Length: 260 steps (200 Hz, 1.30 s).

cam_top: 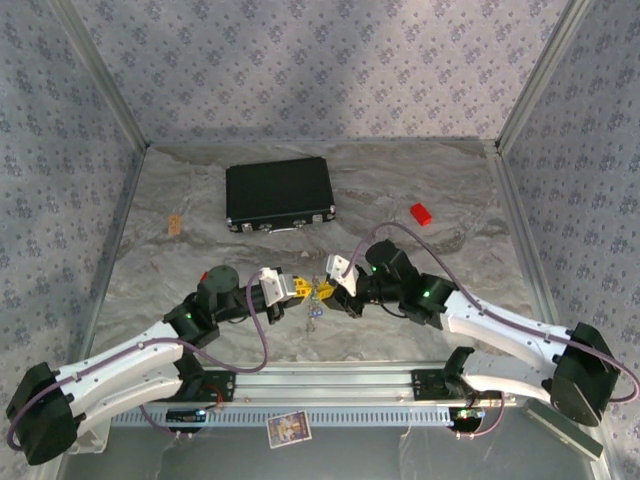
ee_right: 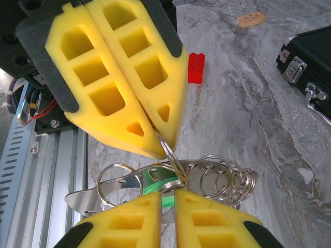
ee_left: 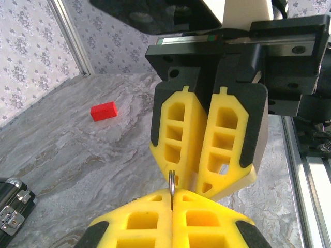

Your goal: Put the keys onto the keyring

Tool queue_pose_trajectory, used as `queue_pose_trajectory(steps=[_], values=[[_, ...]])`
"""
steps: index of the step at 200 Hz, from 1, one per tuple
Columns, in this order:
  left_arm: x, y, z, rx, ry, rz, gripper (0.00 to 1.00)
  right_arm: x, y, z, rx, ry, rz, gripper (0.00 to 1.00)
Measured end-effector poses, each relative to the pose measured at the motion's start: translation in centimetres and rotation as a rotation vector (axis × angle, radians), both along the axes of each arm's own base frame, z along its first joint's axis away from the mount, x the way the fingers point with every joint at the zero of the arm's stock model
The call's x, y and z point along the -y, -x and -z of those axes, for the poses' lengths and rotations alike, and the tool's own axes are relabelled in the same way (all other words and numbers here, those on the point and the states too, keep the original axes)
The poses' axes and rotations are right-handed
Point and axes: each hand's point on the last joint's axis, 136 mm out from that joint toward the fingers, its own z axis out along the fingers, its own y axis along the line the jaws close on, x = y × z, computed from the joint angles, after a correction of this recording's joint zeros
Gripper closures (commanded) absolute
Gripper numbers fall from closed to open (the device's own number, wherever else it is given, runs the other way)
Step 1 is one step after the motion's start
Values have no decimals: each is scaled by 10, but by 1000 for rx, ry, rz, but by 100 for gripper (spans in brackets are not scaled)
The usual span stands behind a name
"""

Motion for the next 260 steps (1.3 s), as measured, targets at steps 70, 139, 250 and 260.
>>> queue_pose_trajectory(steps=[70, 139, 250, 260], values=[[0, 1, 0, -1, 1, 7, 100, 0, -4, -1, 6, -1, 15, 79], [1, 2, 0, -2, 2, 14, 100, 6, -6, -12, 36, -26, 26, 82], [2, 2, 1, -4, 1, 18, 100, -8, -6, 6, -29, -13, -14, 98], [2, 2, 0, -3, 2, 19, 100, -9, -7, 8, -33, -8, -14, 96]])
